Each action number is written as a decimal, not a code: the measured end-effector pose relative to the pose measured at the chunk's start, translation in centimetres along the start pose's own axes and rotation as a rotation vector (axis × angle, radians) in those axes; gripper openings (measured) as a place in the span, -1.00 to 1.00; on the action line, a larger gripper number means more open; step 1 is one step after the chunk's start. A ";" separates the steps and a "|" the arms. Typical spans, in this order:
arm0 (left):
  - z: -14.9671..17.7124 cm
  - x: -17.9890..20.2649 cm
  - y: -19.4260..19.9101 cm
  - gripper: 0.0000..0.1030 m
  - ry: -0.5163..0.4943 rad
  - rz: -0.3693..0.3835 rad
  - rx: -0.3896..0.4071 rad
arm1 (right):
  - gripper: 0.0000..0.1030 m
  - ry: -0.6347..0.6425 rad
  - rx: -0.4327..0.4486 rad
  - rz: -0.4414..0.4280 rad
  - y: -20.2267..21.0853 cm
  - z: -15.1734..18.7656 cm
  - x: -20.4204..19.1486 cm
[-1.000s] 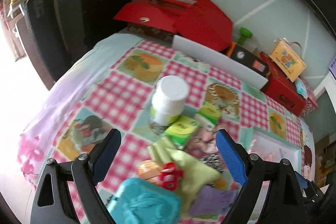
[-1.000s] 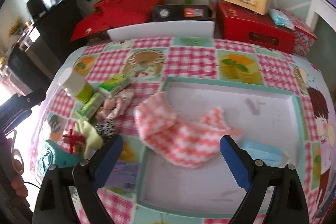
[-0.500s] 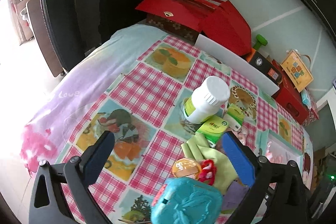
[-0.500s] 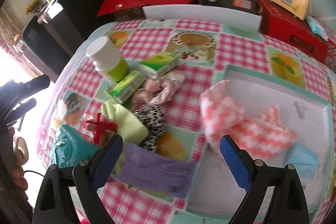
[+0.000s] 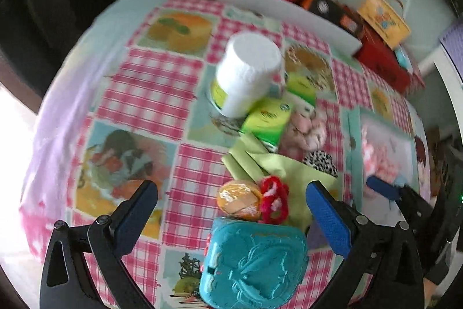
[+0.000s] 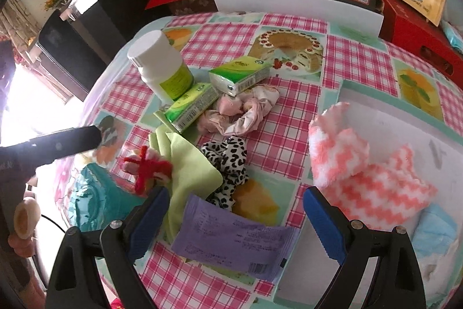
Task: Organize soft objects
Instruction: 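Grasp the red hair tie with the left gripper while the right gripper moves to the pile, then grasp the leopard-print scrunchie with the right gripper while the left gripper holds the hair tie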
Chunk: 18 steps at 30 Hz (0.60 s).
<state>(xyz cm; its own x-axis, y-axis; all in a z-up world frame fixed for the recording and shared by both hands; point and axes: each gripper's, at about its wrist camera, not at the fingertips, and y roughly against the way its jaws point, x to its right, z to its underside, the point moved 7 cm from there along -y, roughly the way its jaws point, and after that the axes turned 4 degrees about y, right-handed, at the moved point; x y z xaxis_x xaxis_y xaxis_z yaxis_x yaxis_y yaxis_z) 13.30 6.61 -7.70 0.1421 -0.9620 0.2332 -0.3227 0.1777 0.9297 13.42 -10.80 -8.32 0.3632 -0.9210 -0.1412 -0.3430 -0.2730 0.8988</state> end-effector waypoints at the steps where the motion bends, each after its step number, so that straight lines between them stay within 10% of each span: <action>1: 0.0 0.1 -0.4 0.98 -0.002 0.003 -0.021 | 0.85 -0.001 -0.002 0.001 -0.1 0.0 0.1; 18: 0.9 4.9 -5.5 -0.26 -0.194 0.008 -0.233 | 0.43 -0.054 0.051 -0.086 -0.2 -1.1 1.3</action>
<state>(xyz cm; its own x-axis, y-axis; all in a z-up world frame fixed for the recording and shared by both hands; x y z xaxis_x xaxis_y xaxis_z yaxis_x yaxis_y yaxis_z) 14.88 0.75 -11.90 -0.0483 -0.9780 0.2029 -0.0962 0.2068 0.9736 14.89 -11.59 -8.27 0.3469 -0.9066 -0.2403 -0.3566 -0.3645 0.8602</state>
